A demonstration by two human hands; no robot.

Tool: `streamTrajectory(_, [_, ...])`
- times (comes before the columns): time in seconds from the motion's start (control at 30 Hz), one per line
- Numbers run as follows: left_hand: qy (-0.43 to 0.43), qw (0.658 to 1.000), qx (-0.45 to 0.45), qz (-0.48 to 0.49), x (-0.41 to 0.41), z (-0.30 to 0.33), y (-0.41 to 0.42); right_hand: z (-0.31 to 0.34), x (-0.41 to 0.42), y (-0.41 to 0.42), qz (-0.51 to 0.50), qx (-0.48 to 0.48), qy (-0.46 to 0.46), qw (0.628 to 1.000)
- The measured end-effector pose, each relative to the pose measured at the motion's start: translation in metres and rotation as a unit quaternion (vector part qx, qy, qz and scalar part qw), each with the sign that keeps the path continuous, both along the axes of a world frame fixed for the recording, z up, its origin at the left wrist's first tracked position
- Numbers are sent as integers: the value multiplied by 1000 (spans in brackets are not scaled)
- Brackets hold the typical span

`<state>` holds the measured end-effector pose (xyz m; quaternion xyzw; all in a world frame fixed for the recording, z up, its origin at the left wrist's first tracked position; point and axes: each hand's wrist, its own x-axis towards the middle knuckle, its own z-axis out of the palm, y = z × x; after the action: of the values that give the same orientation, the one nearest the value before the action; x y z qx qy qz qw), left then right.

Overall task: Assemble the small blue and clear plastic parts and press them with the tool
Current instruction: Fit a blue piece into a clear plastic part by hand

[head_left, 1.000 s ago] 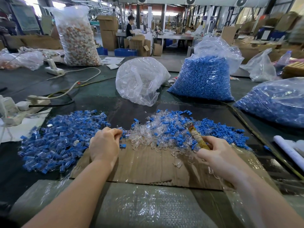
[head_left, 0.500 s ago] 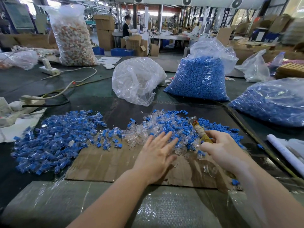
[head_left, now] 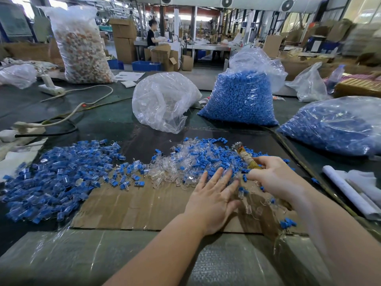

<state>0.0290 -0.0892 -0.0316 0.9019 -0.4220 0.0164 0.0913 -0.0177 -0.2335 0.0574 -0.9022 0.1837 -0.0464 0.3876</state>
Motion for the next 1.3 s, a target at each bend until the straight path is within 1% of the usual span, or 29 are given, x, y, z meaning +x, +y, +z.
streamTrajectory(0.13, [-21,999,2,-42,-14,6,-19,4,2,-4,-12,4,-2,1000])
streamTrajectory(0.23, [-29,995,16,-91,-26,8,-39,9,4,-7,-15,19,-5,1000])
streamTrajectory(0.4, [22,985,34,-167,-45,7,-67,13,3,-11,-11,1,-11,1000])
streamTrajectory(0.53, [-16,971,84,-224,-45,9,-74,13,0,-14,-9,-3,1,1000])
streamTrajectory(0.63, [-44,966,106,-233,-36,11,-75,10,-1,-18,-13,-1,9,1000])
streamTrajectory(0.77, [-76,974,76,-201,-15,12,-64,6,0,-20,-22,4,14,1000])
streamTrajectory(0.9, [-90,985,65,-132,8,7,-50,-3,1,-22,-13,0,-3,1000])
streamTrajectory(1.07, [-109,991,61,-54,33,4,-34,-15,0,-15,-16,-9,-5,1000])
streamTrajectory(1.17, [-115,992,55,-7,42,1,-28,-25,-1,-11,-27,-45,2,999])
streamTrajectory(1.3, [-94,995,20,40,43,-1,-26,-44,3,-10,-71,-137,36,987])
